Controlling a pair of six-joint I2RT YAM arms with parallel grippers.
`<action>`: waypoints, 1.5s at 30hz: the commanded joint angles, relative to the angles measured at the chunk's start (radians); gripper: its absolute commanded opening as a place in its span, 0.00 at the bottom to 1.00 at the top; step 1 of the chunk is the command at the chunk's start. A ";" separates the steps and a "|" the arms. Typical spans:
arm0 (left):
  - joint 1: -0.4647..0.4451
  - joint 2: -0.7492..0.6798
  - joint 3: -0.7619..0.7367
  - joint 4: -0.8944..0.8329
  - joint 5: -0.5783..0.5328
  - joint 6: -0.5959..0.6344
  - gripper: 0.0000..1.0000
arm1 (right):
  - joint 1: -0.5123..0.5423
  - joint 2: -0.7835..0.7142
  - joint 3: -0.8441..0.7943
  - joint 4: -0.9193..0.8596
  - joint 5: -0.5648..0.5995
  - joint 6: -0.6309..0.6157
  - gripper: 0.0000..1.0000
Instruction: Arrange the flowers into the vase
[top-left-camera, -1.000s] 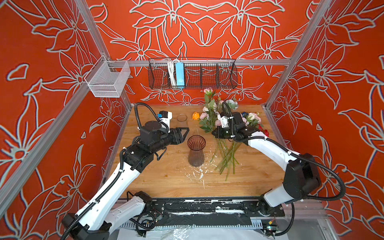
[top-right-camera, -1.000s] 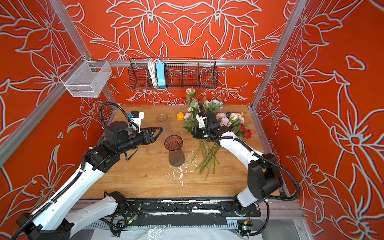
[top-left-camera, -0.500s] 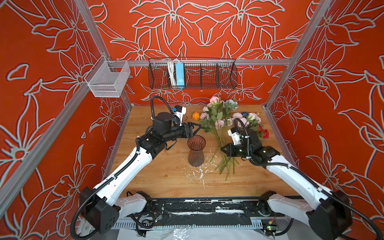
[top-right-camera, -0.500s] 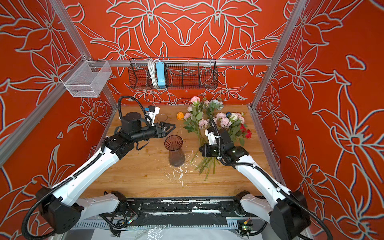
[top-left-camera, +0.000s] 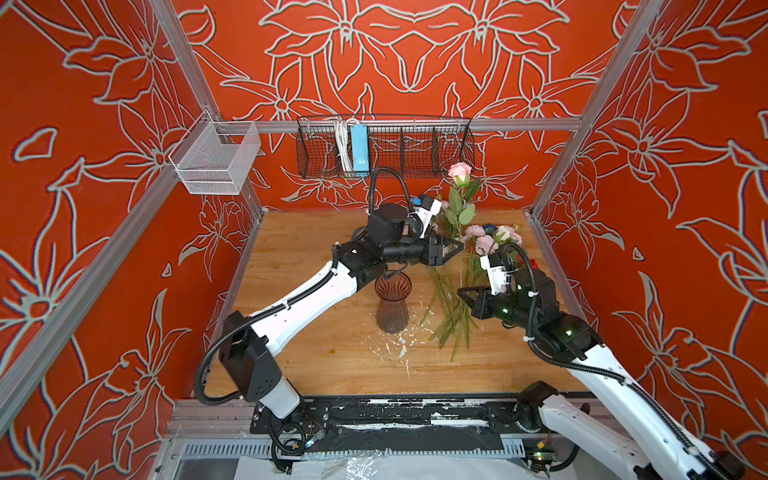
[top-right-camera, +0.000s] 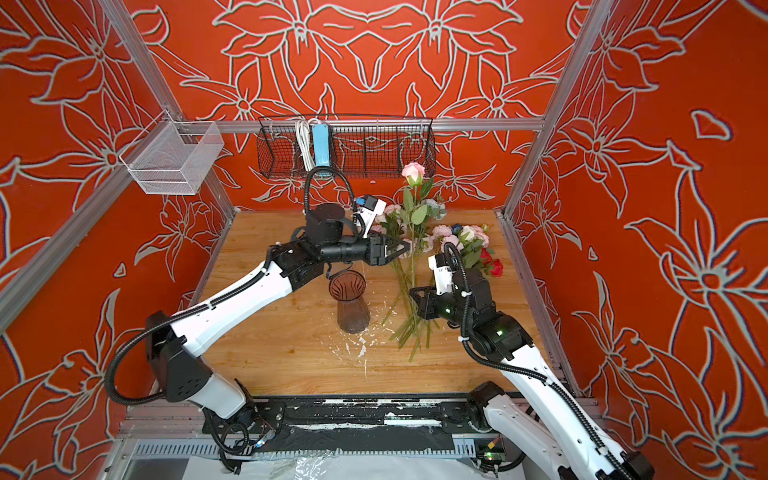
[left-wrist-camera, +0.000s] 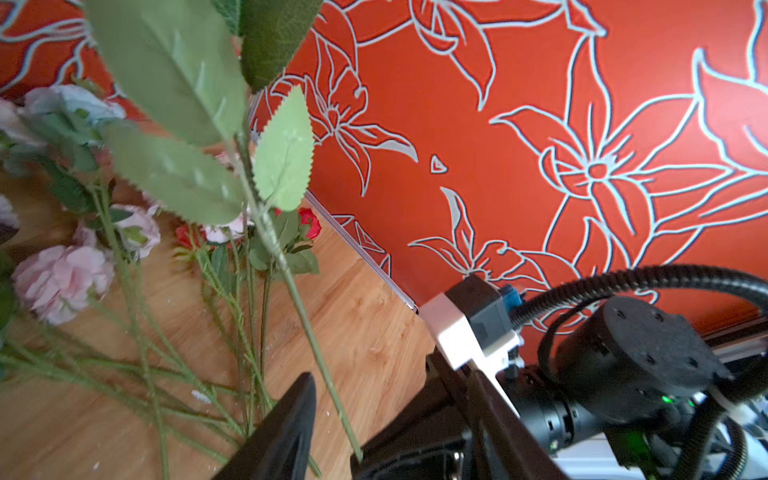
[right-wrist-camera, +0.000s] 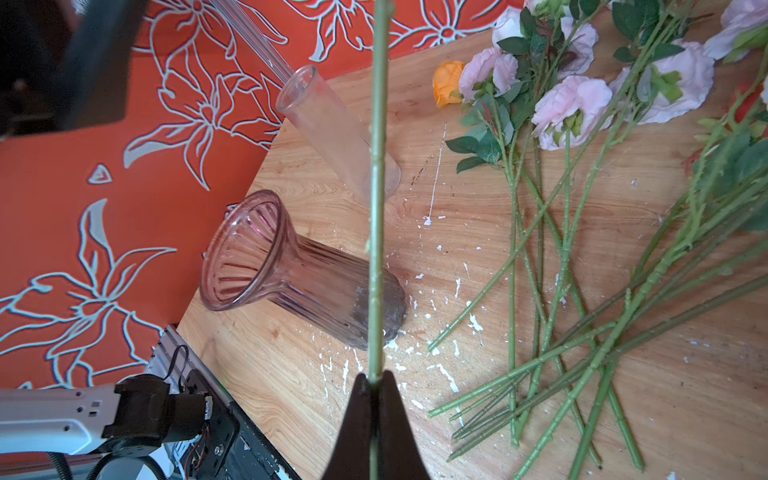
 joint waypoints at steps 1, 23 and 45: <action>-0.015 0.061 0.067 -0.015 0.016 0.024 0.52 | -0.002 -0.019 0.041 0.029 -0.035 0.021 0.00; -0.027 0.138 0.050 0.095 0.069 -0.023 0.24 | -0.002 -0.016 0.069 0.024 -0.058 0.026 0.00; 0.010 -0.098 0.307 -0.148 -0.298 0.298 0.00 | -0.003 -0.182 0.060 -0.155 0.271 0.006 0.57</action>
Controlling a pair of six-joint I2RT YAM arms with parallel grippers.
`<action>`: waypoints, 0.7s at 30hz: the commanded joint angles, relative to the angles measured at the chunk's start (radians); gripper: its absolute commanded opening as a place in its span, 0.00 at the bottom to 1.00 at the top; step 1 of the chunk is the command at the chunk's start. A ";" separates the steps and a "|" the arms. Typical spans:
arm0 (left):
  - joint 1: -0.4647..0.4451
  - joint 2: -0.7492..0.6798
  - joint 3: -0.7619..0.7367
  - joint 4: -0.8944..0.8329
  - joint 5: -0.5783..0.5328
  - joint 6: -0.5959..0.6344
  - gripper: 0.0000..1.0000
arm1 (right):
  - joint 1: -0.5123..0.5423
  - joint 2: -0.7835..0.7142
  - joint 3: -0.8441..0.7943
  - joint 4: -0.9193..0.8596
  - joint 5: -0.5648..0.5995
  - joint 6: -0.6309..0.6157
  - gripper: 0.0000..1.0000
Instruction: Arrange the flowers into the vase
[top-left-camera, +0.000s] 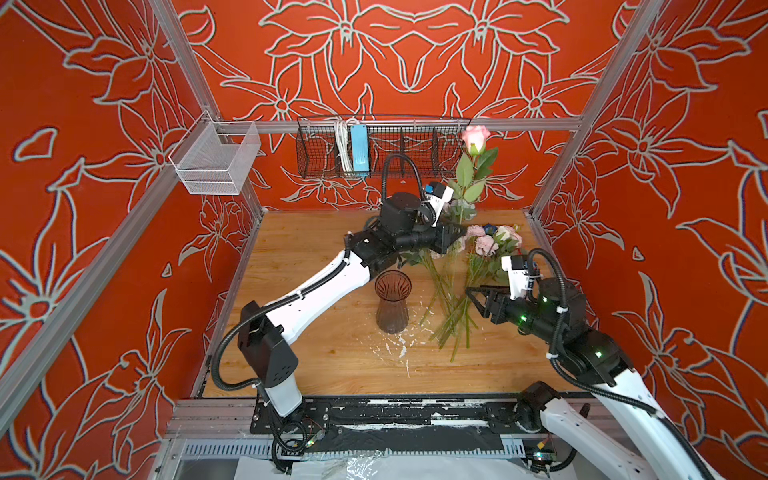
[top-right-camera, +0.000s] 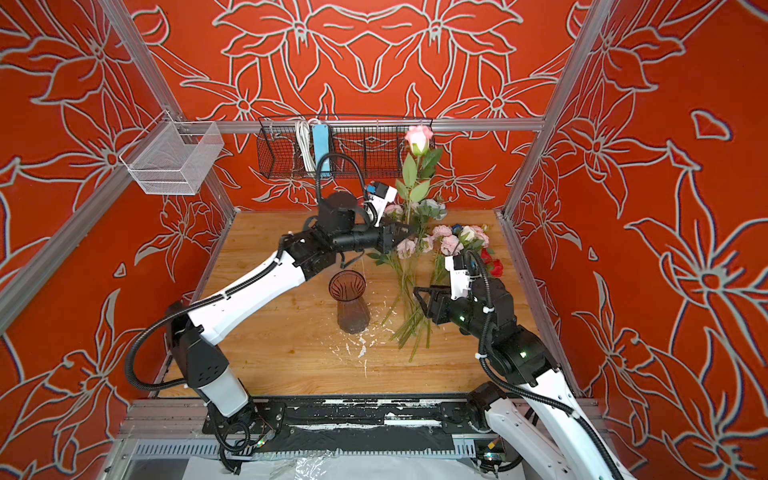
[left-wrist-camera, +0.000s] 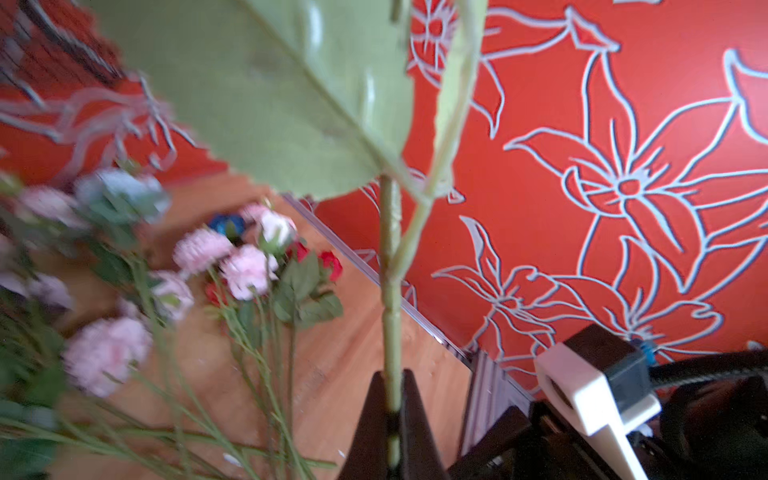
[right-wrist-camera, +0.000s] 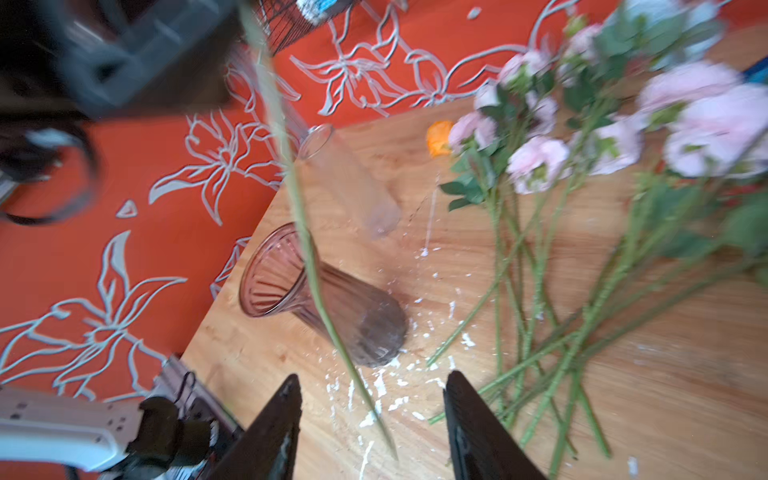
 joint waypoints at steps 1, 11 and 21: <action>0.011 -0.152 0.124 -0.103 -0.205 0.204 0.00 | -0.003 -0.028 0.000 -0.050 0.151 -0.006 0.57; 0.063 -0.327 -0.007 -0.195 -0.389 0.327 0.00 | -0.003 0.000 -0.015 -0.018 0.200 0.000 0.58; 0.073 -0.338 -0.248 -0.040 -0.373 0.242 0.00 | -0.003 -0.027 -0.012 -0.060 0.210 0.006 0.58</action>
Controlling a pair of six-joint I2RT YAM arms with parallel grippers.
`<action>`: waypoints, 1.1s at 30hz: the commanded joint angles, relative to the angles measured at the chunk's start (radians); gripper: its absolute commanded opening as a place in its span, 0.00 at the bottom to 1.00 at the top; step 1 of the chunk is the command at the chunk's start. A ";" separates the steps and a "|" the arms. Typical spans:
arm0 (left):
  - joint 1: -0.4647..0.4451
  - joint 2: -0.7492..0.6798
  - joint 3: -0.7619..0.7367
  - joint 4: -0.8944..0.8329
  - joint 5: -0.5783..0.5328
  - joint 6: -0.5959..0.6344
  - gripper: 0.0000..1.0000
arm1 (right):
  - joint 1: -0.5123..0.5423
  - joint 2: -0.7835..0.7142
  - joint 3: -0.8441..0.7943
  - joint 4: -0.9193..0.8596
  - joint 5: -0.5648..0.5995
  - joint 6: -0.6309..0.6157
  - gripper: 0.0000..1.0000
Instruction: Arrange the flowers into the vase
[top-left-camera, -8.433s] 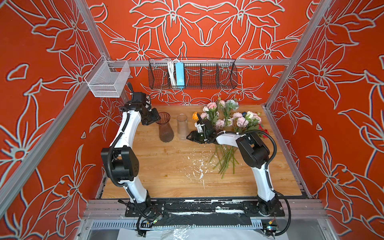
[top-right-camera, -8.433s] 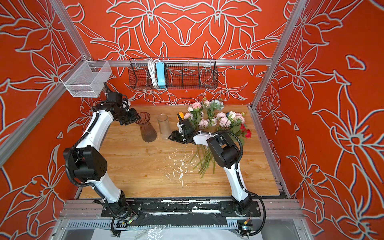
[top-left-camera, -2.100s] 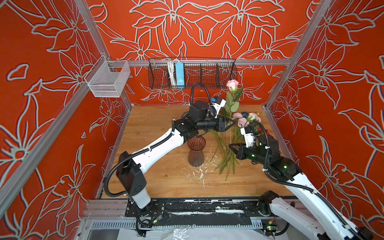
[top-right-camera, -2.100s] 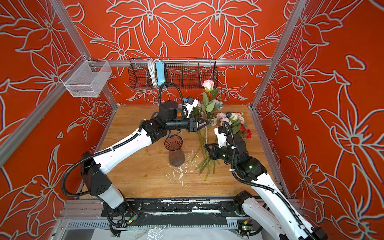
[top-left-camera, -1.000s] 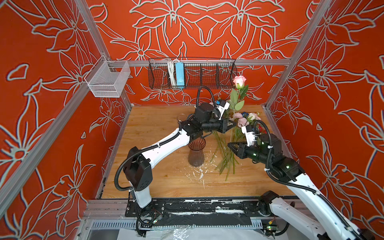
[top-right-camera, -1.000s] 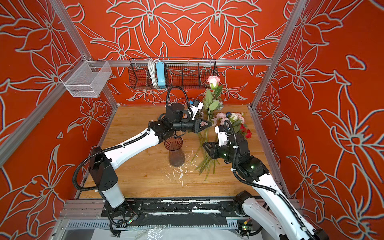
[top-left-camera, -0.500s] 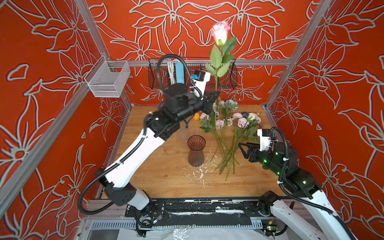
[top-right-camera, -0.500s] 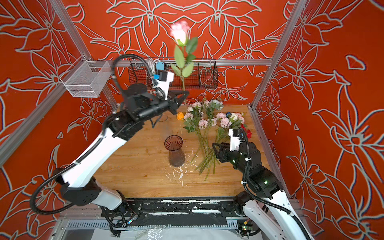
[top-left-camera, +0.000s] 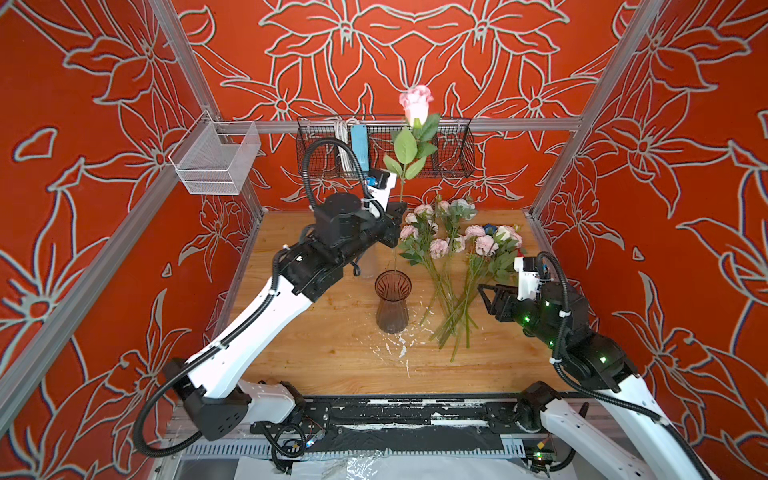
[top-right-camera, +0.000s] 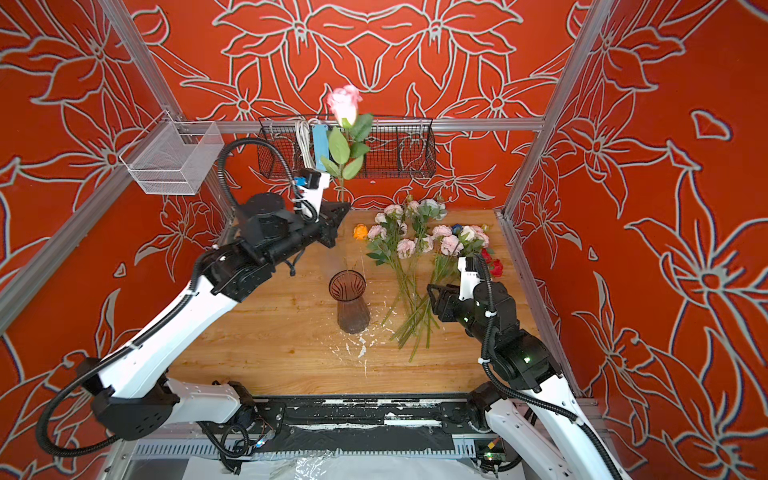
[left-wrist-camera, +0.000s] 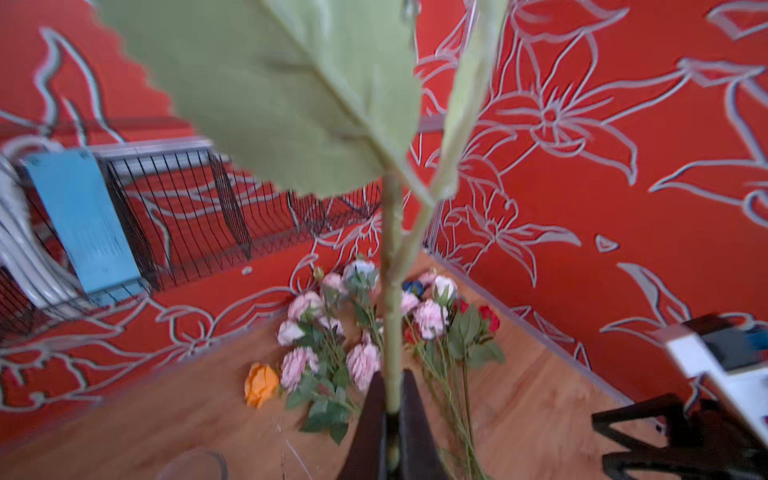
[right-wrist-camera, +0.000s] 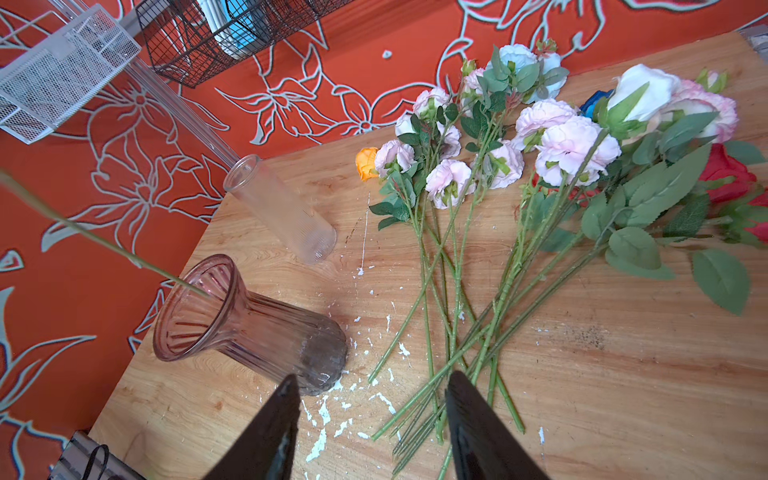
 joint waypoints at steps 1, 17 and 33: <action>0.006 -0.027 -0.036 0.047 -0.015 -0.040 0.00 | -0.004 -0.021 -0.012 -0.022 0.035 0.007 0.58; 0.006 -0.103 -0.288 0.028 0.030 -0.116 0.39 | -0.006 0.138 -0.030 0.060 -0.002 0.017 0.59; 0.006 -0.649 -0.696 0.076 -0.226 -0.341 0.76 | -0.059 0.457 0.041 0.193 0.020 0.114 0.63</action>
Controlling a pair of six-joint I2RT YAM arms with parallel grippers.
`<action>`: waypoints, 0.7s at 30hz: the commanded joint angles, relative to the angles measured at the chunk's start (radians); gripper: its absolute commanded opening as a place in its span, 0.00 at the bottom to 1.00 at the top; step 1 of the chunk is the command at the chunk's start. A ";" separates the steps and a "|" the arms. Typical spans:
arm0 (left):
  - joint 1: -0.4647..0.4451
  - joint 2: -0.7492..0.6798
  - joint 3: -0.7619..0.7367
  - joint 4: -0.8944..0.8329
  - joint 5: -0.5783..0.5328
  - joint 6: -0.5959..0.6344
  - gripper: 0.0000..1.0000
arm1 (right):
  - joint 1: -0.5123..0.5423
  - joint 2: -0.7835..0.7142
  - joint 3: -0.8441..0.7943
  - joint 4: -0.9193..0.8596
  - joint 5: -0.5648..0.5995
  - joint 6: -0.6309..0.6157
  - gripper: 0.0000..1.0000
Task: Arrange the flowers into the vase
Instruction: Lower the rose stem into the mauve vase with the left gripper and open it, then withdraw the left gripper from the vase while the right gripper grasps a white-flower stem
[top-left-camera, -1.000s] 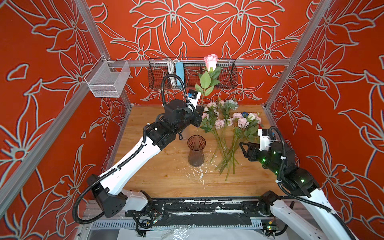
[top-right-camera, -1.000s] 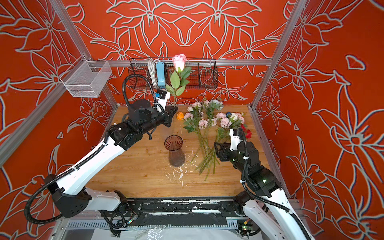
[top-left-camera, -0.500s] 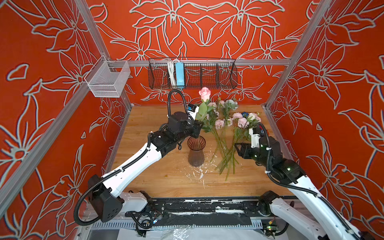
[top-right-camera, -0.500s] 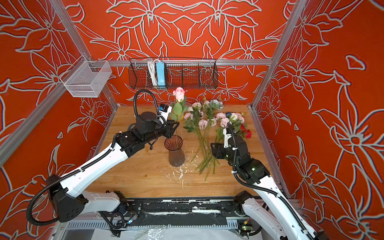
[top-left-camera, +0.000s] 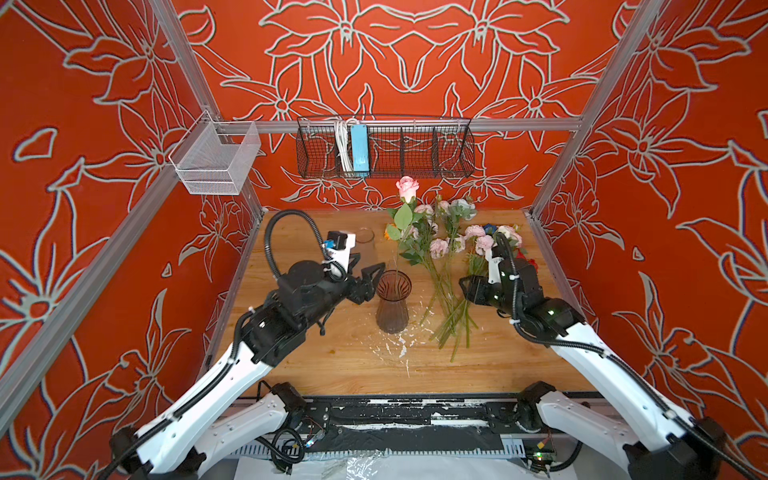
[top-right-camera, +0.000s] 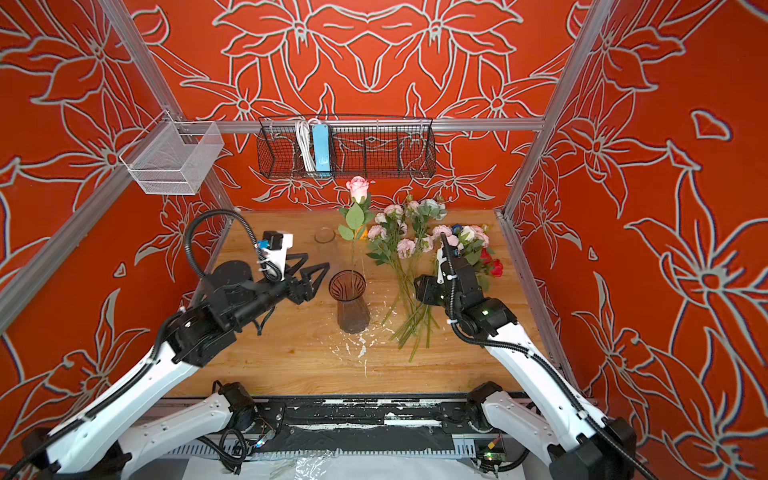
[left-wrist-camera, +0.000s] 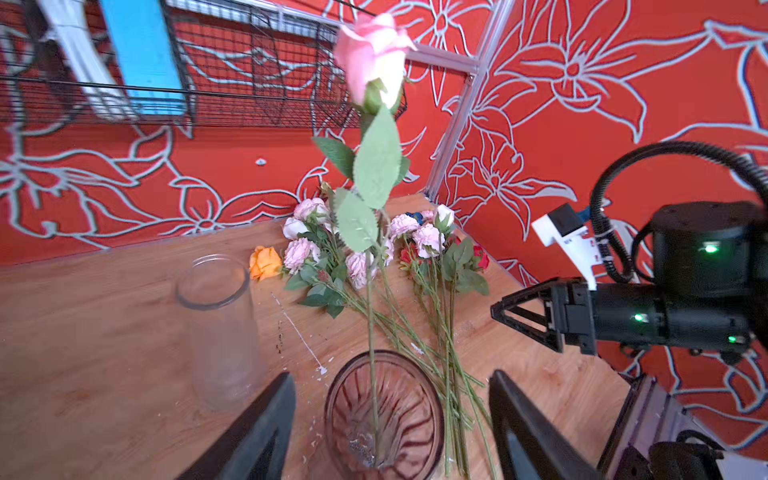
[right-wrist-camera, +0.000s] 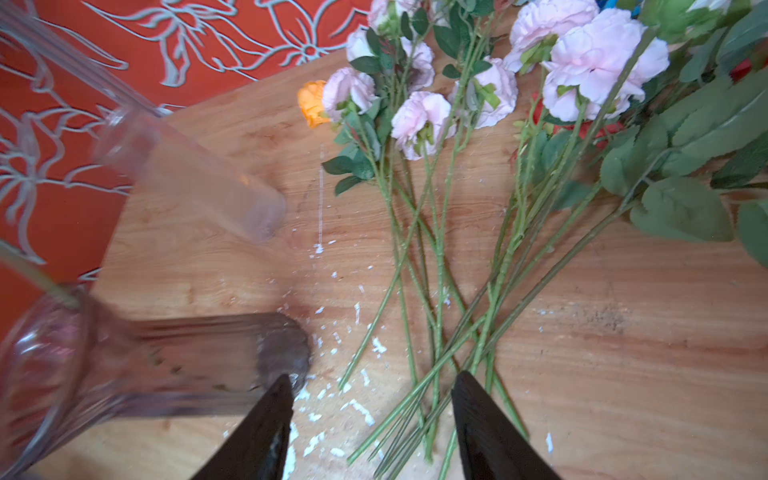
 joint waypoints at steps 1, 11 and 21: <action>0.006 -0.122 -0.135 0.019 -0.217 -0.201 0.77 | -0.040 0.101 0.026 0.088 0.009 0.070 0.63; 0.006 -0.442 -0.533 -0.061 -0.325 -0.741 0.76 | -0.141 0.674 0.297 0.119 -0.193 0.020 0.37; 0.006 -0.304 -0.500 -0.018 -0.224 -0.711 0.76 | -0.141 0.919 0.422 0.111 -0.184 0.085 0.35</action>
